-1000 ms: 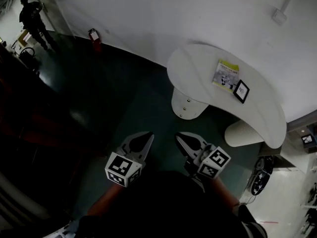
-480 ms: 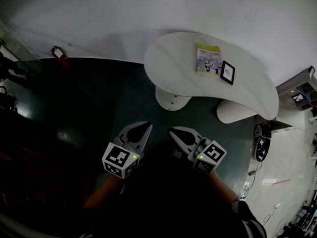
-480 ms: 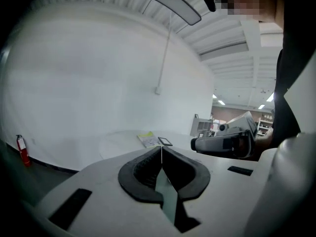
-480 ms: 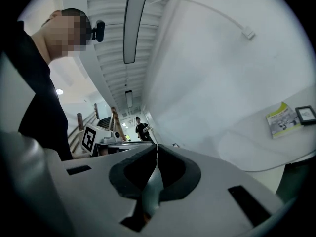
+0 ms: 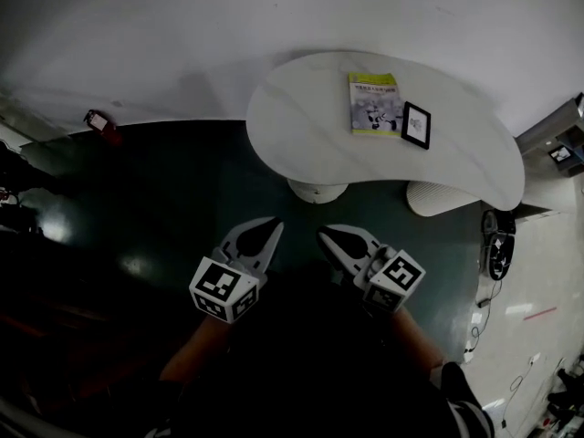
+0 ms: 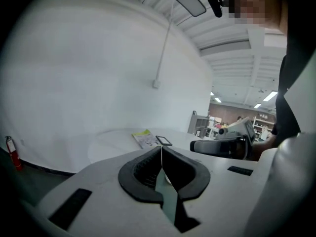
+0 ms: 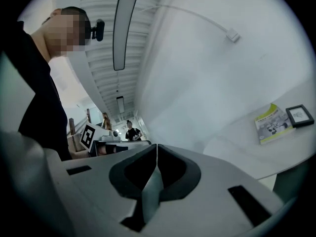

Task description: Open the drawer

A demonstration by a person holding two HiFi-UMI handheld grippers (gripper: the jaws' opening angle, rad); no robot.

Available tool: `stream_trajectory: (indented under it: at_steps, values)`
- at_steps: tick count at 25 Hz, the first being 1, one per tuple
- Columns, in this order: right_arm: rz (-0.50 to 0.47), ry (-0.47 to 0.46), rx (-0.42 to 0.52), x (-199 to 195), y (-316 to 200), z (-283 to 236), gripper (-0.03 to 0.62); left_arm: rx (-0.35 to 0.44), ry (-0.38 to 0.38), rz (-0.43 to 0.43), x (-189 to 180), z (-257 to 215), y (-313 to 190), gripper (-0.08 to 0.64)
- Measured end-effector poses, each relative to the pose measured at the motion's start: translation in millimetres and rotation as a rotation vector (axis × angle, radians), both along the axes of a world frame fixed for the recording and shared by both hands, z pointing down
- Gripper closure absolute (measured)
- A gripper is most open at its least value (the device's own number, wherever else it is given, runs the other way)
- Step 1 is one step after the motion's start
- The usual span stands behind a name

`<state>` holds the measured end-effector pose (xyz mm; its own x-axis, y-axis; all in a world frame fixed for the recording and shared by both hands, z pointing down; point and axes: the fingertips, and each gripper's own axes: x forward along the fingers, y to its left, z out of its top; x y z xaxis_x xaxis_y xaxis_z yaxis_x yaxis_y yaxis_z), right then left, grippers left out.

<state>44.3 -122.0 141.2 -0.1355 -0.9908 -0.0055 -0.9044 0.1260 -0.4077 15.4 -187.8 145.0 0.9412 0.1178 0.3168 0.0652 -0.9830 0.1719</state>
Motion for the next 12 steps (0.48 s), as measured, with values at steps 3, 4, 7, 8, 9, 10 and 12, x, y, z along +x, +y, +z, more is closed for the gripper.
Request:
stream_trajectory:
  at_steps: [3, 4, 7, 8, 9, 10, 12]
  values:
    - [0.022, 0.006, 0.003, 7, -10, -3, 0.575, -0.016, -0.018, 0.048, 14, 13, 1, 0.545]
    - [0.037, 0.004, 0.003, 10, -11, -3, 0.575, -0.029, -0.018, 0.067, 18, 16, 2, 0.545]
    - [0.089, -0.002, -0.026, 18, -18, 6, 0.575, -0.043, -0.016, 0.133, 29, 24, 0, 0.545]
    - [0.108, -0.004, -0.04, 21, -22, 13, 0.575, -0.048, -0.017, 0.155, 31, 28, -3, 0.545]
    - [0.126, -0.009, -0.053, 22, -26, 20, 0.575, -0.055, -0.017, 0.172, 33, 32, -7, 0.545]
    - [0.145, -0.016, -0.065, 23, -30, 26, 0.575, -0.063, -0.017, 0.186, 33, 35, -12, 0.545]
    - [0.183, -0.039, -0.086, 21, -39, 39, 0.575, -0.075, -0.014, 0.21, 31, 43, -22, 0.545]
